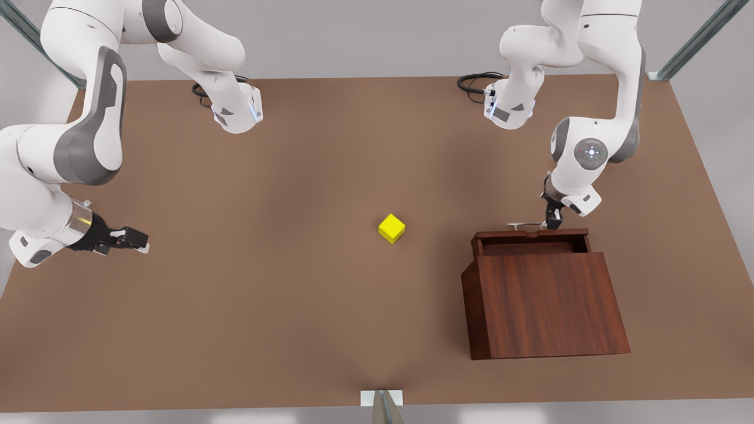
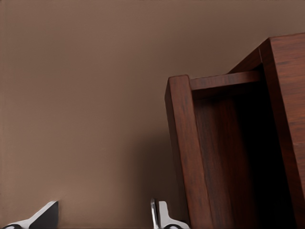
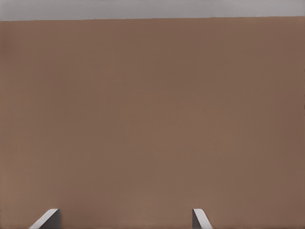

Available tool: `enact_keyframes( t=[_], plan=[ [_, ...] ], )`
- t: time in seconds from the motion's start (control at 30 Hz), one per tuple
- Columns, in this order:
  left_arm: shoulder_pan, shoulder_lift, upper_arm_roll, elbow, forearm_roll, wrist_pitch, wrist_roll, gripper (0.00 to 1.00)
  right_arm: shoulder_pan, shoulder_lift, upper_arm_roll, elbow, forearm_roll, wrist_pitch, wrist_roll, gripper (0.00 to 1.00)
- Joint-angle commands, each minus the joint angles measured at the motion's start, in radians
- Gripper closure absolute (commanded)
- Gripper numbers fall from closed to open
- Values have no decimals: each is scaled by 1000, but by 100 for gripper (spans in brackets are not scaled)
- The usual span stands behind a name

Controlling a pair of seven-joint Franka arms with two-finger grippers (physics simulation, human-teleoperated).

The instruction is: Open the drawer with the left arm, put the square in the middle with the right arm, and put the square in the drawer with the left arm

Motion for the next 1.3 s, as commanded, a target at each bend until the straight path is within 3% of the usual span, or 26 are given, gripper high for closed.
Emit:
enact_keyframes(
  t=[0.0, 0.2, 1.27],
  plan=[
    [-21, -1, -1, 0, -19, -2, 0, 0, 0, 0, 0, 0, 0, 0, 0, 0],
    [-27, -18, -18, 3, -45, -44, -6, 0, 1, 0, 2, 2, 2, 2, 0, 0],
    [-39, 49, -16, -5, -45, 123, -3, 0, 26, -2, -3, 5, 0, 3, 9, 0]
  ],
)
